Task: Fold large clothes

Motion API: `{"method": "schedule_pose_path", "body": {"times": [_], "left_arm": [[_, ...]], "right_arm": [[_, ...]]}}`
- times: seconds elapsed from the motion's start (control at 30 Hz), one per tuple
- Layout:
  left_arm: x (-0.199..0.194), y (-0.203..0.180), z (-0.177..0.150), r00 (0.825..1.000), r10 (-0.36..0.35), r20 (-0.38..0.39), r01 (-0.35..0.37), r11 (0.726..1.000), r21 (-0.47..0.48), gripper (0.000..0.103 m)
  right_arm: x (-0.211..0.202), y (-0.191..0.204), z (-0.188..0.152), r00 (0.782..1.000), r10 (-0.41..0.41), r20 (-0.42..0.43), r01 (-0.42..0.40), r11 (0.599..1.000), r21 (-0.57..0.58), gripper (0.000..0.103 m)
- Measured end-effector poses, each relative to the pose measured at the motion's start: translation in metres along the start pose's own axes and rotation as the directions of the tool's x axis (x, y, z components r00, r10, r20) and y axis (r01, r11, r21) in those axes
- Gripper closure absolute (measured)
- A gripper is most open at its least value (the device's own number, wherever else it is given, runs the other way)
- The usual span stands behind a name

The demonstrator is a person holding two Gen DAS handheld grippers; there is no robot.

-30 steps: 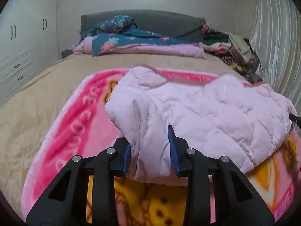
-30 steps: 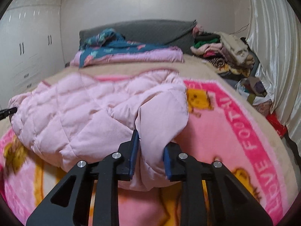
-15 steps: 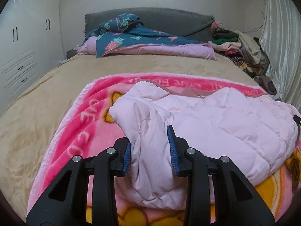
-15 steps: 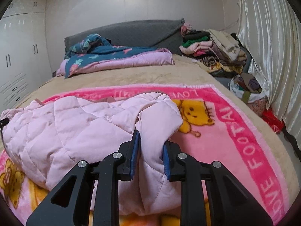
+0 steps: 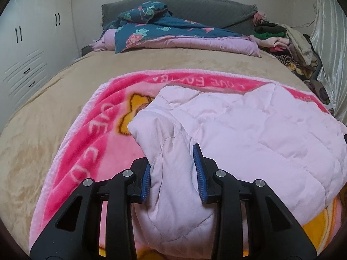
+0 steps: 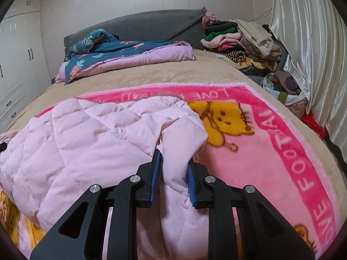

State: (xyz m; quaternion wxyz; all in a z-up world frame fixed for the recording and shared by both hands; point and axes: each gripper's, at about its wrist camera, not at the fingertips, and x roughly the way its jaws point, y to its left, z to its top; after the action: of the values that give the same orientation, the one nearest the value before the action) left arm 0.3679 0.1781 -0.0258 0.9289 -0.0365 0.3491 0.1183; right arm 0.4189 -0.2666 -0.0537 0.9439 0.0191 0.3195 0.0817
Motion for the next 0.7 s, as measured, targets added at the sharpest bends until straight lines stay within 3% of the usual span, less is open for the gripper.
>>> {"method": "schedule_pose_path", "body": {"times": [0.27,0.43,0.57,0.63,0.7], "left_arm": [[0.013,0.001,-0.007,0.999,0.015,-0.042,-0.015,1.0,-0.02,0.073],[0.011,0.003,-0.01,0.998,0.019,-0.053,-0.021,0.999,-0.045,0.065],[0.004,0.008,-0.009,0.998,0.029,-0.054,-0.032,0.998,-0.059,0.056],[-0.003,0.009,-0.009,0.998,0.042,-0.055,-0.045,0.997,-0.061,0.043],[-0.011,0.01,-0.008,0.998,0.04,-0.044,-0.043,0.997,-0.065,0.037]], "right_arm": [[0.022,0.003,-0.012,0.998,-0.008,-0.065,0.008,1.0,0.001,0.08],[0.022,0.001,-0.014,0.995,-0.02,-0.097,0.022,1.0,0.017,0.073],[0.017,-0.004,-0.014,0.993,-0.027,-0.119,0.032,0.999,0.04,0.06],[0.008,-0.006,-0.014,0.994,-0.028,-0.11,0.032,0.999,0.042,0.049],[-0.003,-0.01,-0.015,0.995,-0.022,-0.098,0.028,0.998,0.063,0.028]]}}
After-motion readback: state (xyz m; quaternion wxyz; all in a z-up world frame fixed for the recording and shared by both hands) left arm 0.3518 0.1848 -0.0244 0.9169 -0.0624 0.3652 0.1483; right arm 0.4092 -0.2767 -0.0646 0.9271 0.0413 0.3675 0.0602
